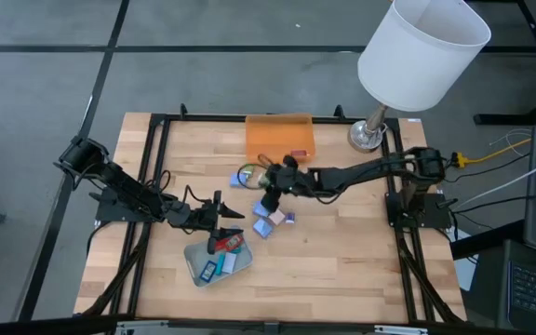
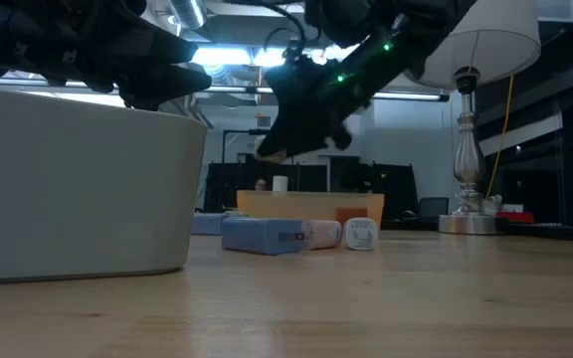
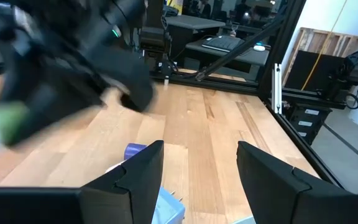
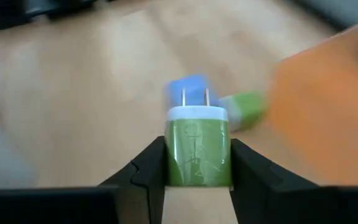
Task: Pick & Place Office items
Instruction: Put the right green charger adapter into the orange bin, then put the middle blue charger adapter into the orange bin
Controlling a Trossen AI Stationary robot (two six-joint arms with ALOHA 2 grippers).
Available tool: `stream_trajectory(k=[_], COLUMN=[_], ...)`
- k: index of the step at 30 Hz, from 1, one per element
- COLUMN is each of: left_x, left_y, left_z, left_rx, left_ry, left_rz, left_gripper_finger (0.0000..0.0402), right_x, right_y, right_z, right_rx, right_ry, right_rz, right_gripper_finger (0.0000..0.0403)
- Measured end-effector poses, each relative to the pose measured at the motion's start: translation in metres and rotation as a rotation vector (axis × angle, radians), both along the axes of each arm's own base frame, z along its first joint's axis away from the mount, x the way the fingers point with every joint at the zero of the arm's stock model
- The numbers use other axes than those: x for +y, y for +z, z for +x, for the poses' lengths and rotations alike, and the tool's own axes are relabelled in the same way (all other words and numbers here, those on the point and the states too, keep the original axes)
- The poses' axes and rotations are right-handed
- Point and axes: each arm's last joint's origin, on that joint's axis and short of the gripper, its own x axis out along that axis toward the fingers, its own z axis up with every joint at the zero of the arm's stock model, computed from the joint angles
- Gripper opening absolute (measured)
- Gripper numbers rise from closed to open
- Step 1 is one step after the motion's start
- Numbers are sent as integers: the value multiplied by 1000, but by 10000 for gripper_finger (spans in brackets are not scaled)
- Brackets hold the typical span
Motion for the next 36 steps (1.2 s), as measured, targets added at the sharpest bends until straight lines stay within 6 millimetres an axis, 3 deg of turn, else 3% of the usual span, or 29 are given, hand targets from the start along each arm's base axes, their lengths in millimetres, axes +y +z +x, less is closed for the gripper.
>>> stream_trajectory(k=[6, 13, 15, 19, 22, 25, 30, 36], left_x=[0, 0, 0, 0, 0, 0, 0, 0], left_y=[0, 0, 0, 0, 0, 0, 0, 0], left_z=[0, 0, 0, 0, 0, 0, 0, 0], left_rx=[0, 0, 0, 0, 0, 0, 0, 1], left_ry=[0, 0, 0, 0, 0, 0, -2, -15], left_rz=[0, -2, -2, -2, -2, -3, -3, -4], left_gripper_finger=[198, 198, 198, 198, 198, 198, 198, 198], right_x=[-42, -100, -109, -117, -118, -110, -83, -28], right_y=[15, 8, 8, 7, 7, 7, 7, 3], right_z=[-8, -19, -20, -22, -22, -20, -12, -5], right_rx=[14, 31, 11, 9, 0, -6, -12, 30], right_ry=[-181, -303, -305, -318, -327, -285, -141, 78], right_rz=[-164, -106, -63, -43, -35, -19, 40, 114], right_gripper_finger=[131, 131, 156, 263, 316, 333, 314, 282])
